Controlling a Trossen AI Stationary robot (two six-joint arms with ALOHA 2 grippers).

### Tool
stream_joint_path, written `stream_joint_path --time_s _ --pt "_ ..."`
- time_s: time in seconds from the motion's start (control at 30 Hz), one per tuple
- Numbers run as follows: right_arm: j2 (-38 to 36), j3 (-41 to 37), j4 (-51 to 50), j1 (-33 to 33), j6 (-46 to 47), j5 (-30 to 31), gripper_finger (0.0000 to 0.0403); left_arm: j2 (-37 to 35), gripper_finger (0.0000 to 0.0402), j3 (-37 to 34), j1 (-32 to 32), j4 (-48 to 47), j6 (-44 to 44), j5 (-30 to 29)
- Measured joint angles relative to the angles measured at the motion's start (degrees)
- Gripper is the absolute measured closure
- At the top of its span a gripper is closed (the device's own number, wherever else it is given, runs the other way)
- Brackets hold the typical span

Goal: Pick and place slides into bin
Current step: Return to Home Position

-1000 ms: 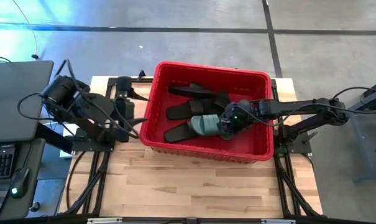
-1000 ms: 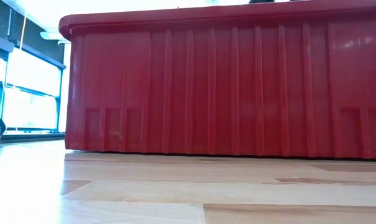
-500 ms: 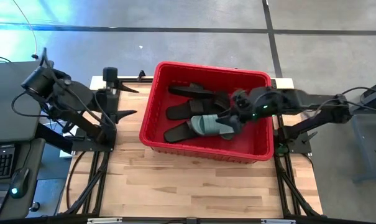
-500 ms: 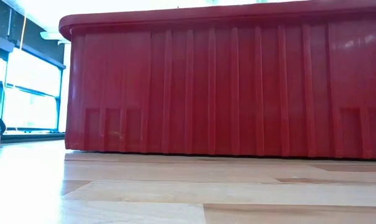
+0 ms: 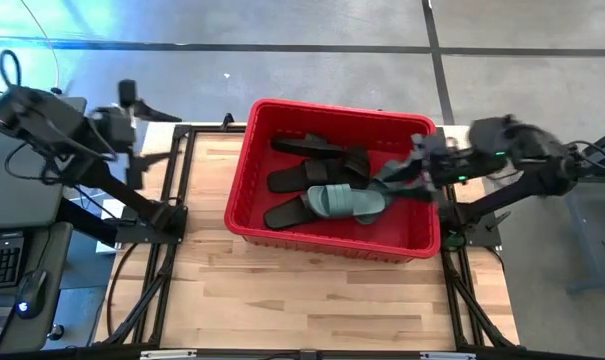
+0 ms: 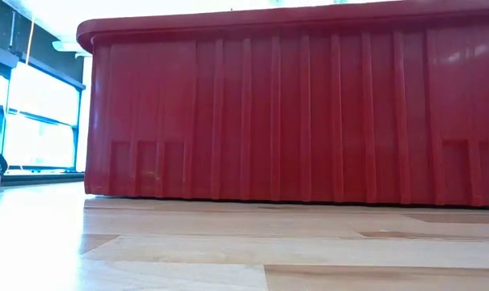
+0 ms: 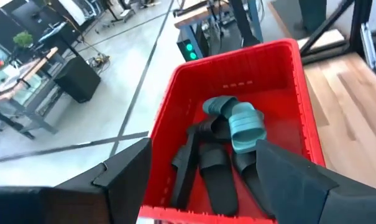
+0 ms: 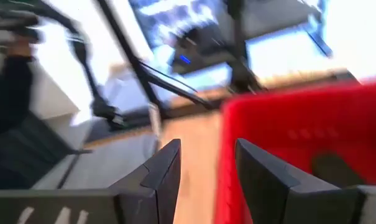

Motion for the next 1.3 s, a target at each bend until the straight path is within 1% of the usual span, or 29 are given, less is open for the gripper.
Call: stream_joint_path --time_s 0.07,0.17,0.23,0.3,0.37,0.47,0.57,0.67,0.77,0.87,1.07,1.17,1.23,1.3 --pt "-3.4 -2.1 3.0 0.0 -2.1 -2.5 0.026 -3.9 0.0131 -3.0 0.0 0.0 -2.1 -0.1" --pt "-9.4 -6.8 6.1 0.0 -3.1 -2.6 0.0262 -11.1 0.0131 -9.9 0.0 0.1 -5.2 -0.7" --pt "-13.6 -11.8 10.0 0.0 -3.3 -2.5 0.0263 -16.0 0.0131 -16.4 0.0 0.6 -8.0 -2.1" --pt "-17.9 -18.1 16.2 0.0 -3.3 -2.5 0.0262 -21.0 0.0131 -24.8 0.0 3.4 -10.9 -3.2" --pt "-22.1 -25.4 22.6 0.0 -3.2 -2.9 0.026 -26.2 0.0131 -34.8 0.0 10.1 -11.2 -3.3" --pt "-27.8 -36.8 32.1 0.0 -1.2 -2.9 0.0257 -35.0 0.0131 -50.4 0.0 22.7 -9.0 -3.1" --pt "-33.0 -47.2 43.4 0.0 1.0 -3.4 0.0256 -43.2 0.0131 -64.4 0.0 35.9 -6.2 -1.0" --pt "-37.2 -55.2 53.6 0.0 2.1 -5.0 0.0258 -51.0 0.0131 -75.3 0.0 47.4 -2.8 2.3" --pt "-40.6 -61.2 58.4 0.0 2.5 -6.0 0.0257 -57.4 0.0131 -83.2 0.0 55.7 1.6 3.8" --pt "-43.5 -65.0 60.5 0.0 2.5 -6.1 0.0254 -62.3 0.0131 -88.3 0.0 59.3 3.0 4.0" --pt "-48.9 -69.4 60.3 0.0 1.5 -6.6 0.0252 -69.7 0.0131 -93.6 0.0 59.7 2.5 4.1" --pt "-52.0 -71.8 61.1 0.0 -0.4 -7.4 0.0251 -69.5 0.0131 -94.5 0.0 58.8 2.4 4.6" --pt "-53.7 -73.6 62.5 0.0 -0.6 -7.3 0.025 -69.4 0.0131 -94.9 0.0 60.8 2.3 6.0" --pt "-54.9 -75.0 63.9 0.0 -0.6 -7.2 0.0249 -69.4 0.0131 -95.4 0.0 60.2 2.3 6.2"
